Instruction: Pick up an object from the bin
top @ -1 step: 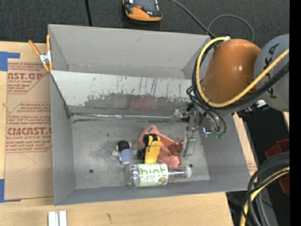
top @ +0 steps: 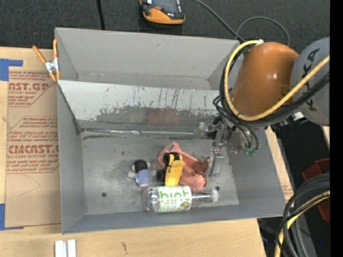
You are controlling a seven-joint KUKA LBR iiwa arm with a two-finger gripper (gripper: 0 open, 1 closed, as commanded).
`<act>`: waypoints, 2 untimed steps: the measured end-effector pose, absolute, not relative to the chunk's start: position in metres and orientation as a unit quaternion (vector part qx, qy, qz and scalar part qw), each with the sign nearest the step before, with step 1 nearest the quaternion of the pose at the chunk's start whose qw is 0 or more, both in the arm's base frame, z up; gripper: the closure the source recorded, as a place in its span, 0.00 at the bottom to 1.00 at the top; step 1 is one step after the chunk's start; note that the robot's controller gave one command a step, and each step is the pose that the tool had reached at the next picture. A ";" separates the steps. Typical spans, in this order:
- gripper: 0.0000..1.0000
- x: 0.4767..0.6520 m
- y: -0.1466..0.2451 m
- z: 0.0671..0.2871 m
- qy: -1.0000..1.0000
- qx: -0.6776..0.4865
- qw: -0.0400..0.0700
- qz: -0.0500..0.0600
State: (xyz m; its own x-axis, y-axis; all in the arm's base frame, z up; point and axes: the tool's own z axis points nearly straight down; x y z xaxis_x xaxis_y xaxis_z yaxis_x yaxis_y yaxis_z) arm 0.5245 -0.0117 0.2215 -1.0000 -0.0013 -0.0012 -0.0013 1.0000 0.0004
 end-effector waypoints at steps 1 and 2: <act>0.00 0.525 -0.008 0.170 1.000 -0.004 0.004 0.000; 0.00 0.517 0.027 0.138 0.998 -0.070 -0.001 0.000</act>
Offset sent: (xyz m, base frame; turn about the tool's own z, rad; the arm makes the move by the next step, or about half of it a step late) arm -0.0112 0.0609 -0.0931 -0.2032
